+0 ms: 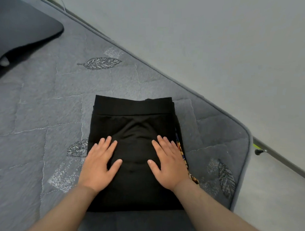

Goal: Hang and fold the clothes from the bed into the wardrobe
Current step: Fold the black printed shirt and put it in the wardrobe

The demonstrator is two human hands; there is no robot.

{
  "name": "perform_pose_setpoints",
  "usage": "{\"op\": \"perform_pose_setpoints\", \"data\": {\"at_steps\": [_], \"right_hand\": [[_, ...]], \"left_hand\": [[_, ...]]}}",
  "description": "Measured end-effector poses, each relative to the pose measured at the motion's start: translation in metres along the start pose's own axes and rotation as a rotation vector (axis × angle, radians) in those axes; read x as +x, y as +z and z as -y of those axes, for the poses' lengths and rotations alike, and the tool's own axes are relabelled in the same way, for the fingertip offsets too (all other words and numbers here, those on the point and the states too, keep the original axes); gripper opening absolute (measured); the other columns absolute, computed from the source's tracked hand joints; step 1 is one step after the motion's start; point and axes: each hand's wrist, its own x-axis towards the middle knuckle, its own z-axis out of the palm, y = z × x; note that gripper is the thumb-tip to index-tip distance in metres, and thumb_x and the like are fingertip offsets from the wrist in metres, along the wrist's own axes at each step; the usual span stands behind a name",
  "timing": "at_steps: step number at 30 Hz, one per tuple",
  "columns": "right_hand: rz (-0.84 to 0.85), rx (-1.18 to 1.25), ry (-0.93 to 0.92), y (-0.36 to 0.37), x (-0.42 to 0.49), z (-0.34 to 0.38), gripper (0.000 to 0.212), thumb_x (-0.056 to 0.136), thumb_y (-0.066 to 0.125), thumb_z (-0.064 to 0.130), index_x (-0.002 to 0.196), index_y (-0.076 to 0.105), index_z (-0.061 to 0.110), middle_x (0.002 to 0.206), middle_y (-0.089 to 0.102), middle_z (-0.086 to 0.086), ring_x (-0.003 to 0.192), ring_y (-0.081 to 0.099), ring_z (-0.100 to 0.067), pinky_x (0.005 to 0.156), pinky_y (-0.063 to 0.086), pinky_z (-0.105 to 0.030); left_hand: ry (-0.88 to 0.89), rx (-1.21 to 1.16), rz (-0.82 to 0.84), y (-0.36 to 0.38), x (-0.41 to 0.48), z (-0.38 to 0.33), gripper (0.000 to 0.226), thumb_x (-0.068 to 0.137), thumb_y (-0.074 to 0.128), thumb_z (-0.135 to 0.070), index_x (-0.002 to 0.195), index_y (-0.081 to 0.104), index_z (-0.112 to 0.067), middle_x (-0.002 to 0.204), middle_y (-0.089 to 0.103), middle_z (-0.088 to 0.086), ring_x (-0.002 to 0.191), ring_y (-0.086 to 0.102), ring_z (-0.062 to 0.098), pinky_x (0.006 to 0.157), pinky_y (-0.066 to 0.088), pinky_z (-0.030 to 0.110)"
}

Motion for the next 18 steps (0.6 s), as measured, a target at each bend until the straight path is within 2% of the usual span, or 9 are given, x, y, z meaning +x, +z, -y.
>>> {"op": "perform_pose_setpoints", "data": {"at_steps": [2,4,6,8,11,12,15,17,18], "right_hand": [[-0.136,0.081,0.132,-0.003,-0.022,-0.004,0.058,0.092,0.044,0.049,0.142,0.044,0.02,0.154,0.033,-0.003,0.145,0.025,-0.019,0.121,0.01,-0.035],[-0.211,0.215,0.42,-0.002,-0.054,-0.008,0.059,0.088,0.056,0.047,0.139,0.046,0.02,0.15,0.037,-0.004,0.14,0.032,-0.022,0.118,0.024,-0.04],[-0.158,0.418,0.709,0.0,-0.086,-0.008,0.069,0.084,0.064,0.049,0.141,0.042,0.018,0.142,0.041,-0.003,0.134,0.038,-0.022,0.113,0.033,-0.04],[-0.046,0.621,0.864,-0.005,-0.107,-0.007,0.062,0.082,0.068,0.047,0.134,0.049,0.018,0.128,0.053,0.002,0.123,0.049,-0.019,0.105,0.043,-0.038],[0.005,0.849,0.851,-0.016,-0.125,-0.008,0.016,0.081,0.074,0.025,0.095,0.066,0.021,0.097,0.069,0.002,0.097,0.066,-0.021,0.085,0.055,-0.038],[0.006,0.916,0.858,-0.022,-0.131,-0.008,0.013,0.08,0.074,0.019,0.09,0.066,0.019,0.093,0.071,-0.001,0.093,0.068,-0.023,0.084,0.056,-0.041],[0.076,1.12,0.928,-0.041,-0.16,-0.001,0.021,0.079,0.071,0.006,0.097,0.063,0.011,0.1,0.07,-0.015,0.092,0.069,-0.033,0.084,0.056,-0.052],[0.17,1.166,0.959,-0.054,-0.192,0.009,0.028,0.077,0.071,0.005,0.101,0.06,0.008,0.104,0.067,-0.02,0.092,0.067,-0.035,0.076,0.055,-0.048],[0.192,1.163,0.956,-0.065,-0.209,0.015,0.035,0.072,0.073,0.009,0.104,0.059,0.009,0.106,0.066,-0.018,0.09,0.066,-0.031,0.073,0.053,-0.043]], "left_hand": [[-0.189,-0.131,-0.095,-0.003,-0.026,0.0,0.063,0.089,0.046,-0.051,0.143,0.045,-0.018,0.155,0.033,0.007,0.144,0.024,0.023,0.118,0.015,0.036],[-0.427,-0.312,-0.143,0.001,-0.06,-0.001,0.056,0.09,0.062,-0.032,0.141,0.047,-0.015,0.15,0.039,0.009,0.14,0.034,0.028,0.115,0.026,0.042],[-0.561,-0.452,-0.178,0.001,-0.091,-0.005,0.044,0.089,0.066,-0.023,0.13,0.053,-0.013,0.129,0.056,0.011,0.121,0.05,0.032,0.103,0.04,0.046],[-0.694,-0.656,-0.141,-0.003,-0.108,-0.011,0.027,0.09,0.064,-0.023,0.116,0.058,-0.018,0.111,0.064,0.007,0.106,0.06,0.029,0.093,0.047,0.046],[-0.87,-0.967,-0.027,-0.019,-0.113,-0.011,0.019,0.091,0.064,-0.018,0.11,0.061,-0.017,0.109,0.069,0.007,0.102,0.064,0.026,0.095,0.049,0.045],[-0.868,-0.98,0.014,-0.028,-0.116,-0.012,0.017,0.091,0.063,-0.016,0.108,0.063,-0.015,0.108,0.07,0.008,0.101,0.065,0.026,0.095,0.049,0.044],[-0.9,-1.032,0.102,-0.058,-0.147,-0.021,0.009,0.092,0.061,-0.011,0.101,0.065,-0.011,0.103,0.071,0.009,0.097,0.067,0.028,0.088,0.053,0.045],[-0.956,-1.083,0.104,-0.083,-0.18,-0.032,0.01,0.093,0.058,-0.007,0.101,0.059,-0.012,0.102,0.069,0.016,0.081,0.066,0.029,0.062,0.056,0.039],[-0.965,-1.085,0.103,-0.095,-0.195,-0.04,0.016,0.092,0.057,-0.004,0.102,0.057,-0.016,0.098,0.069,0.019,0.069,0.063,0.027,0.049,0.052,0.034]]}}
